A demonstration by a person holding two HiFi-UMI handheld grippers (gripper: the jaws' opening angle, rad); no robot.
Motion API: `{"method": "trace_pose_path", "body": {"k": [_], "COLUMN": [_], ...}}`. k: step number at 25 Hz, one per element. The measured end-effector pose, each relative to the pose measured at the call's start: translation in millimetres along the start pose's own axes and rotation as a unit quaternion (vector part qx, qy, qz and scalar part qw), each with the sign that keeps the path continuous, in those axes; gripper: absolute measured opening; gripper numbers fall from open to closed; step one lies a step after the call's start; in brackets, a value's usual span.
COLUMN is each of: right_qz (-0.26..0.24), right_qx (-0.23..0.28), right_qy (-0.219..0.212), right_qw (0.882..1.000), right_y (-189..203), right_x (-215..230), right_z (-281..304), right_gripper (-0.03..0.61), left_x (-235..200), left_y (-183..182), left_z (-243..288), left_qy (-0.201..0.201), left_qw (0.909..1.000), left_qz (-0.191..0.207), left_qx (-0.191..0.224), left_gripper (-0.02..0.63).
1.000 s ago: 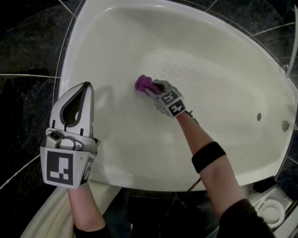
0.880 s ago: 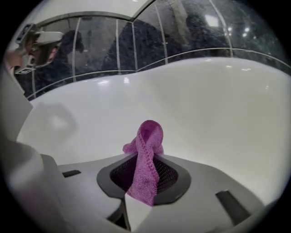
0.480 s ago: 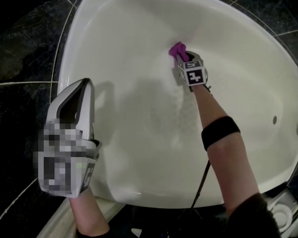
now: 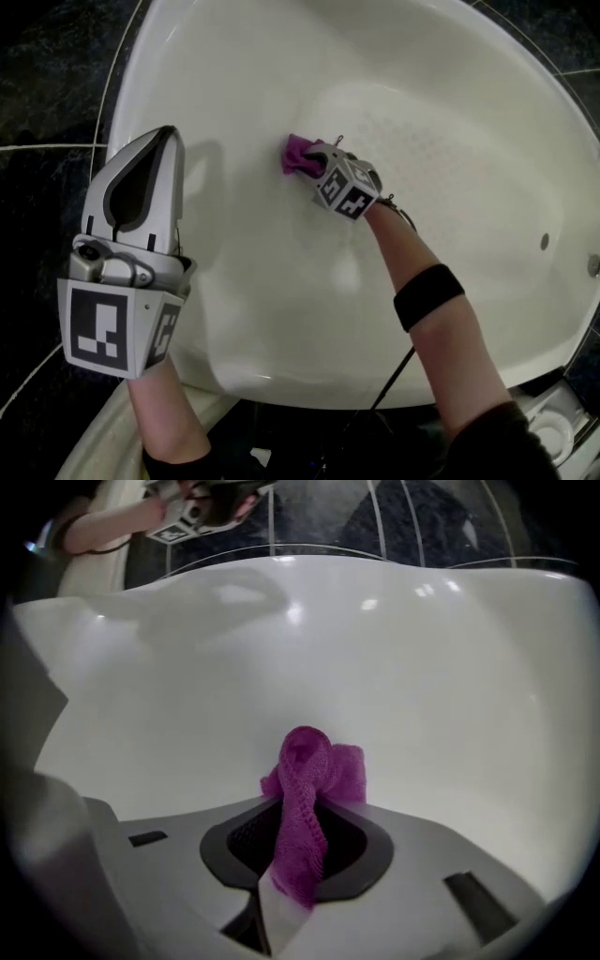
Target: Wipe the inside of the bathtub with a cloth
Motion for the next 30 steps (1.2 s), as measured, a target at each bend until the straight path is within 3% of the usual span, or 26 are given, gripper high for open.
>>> {"method": "trace_pose_path", "body": {"k": [3, 7, 13, 20, 22, 25, 28, 30], "right_qz": [-0.035, -0.075, -0.086, -0.036, 0.012, 0.117, 0.175, 0.155], "right_qx": [-0.008, -0.036, -0.129, -0.226, -0.203, -0.08, 0.038, 0.071], "right_qy": [-0.089, -0.186, -0.268, -0.285, -0.262, -0.226, -0.242, -0.269], "right_qw": [0.995, 0.979, 0.951, 0.931, 0.943, 0.964, 0.954, 0.948], "right_y": [2, 18, 71, 98, 66, -39, -142, -188], "right_x": [-84, -173, -233, -268, -262, -239, -235, -252], "right_z": [-11, -24, -59, -127, -128, -125, -126, -127], "right_gripper": [0.104, 0.104, 0.103, 0.098, 0.1, 0.101, 0.104, 0.106], "left_x": [24, 53, 62, 71, 67, 62, 60, 60], "left_y": [-8, -20, -36, -80, -90, -109, -124, -130], "left_z": [-3, -8, -22, -60, -66, -76, -90, -101], "left_qy": [0.02, 0.042, 0.047, 0.045, 0.041, 0.039, 0.046, 0.058], "left_qw": [0.9998, 0.9988, 0.9984, 0.9988, 0.9989, 0.9991, 0.9989, 0.9982], "left_qz": [0.003, -0.014, -0.02, 0.0, -0.002, -0.006, -0.011, -0.013], "left_qx": [-0.003, -0.017, -0.023, -0.021, -0.024, -0.019, -0.004, 0.0], "left_gripper": [-0.003, -0.003, -0.003, -0.003, -0.003, -0.003, -0.003, -0.002]}}
Point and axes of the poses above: the fingertips, and each gripper's own axes: z forward along the fingers, x to its right, y out of its underside, the point moved 1 cm from there along -z, backward along the fingers, and after that the axes turned 4 degrees about -z, right-handed, at the moved point
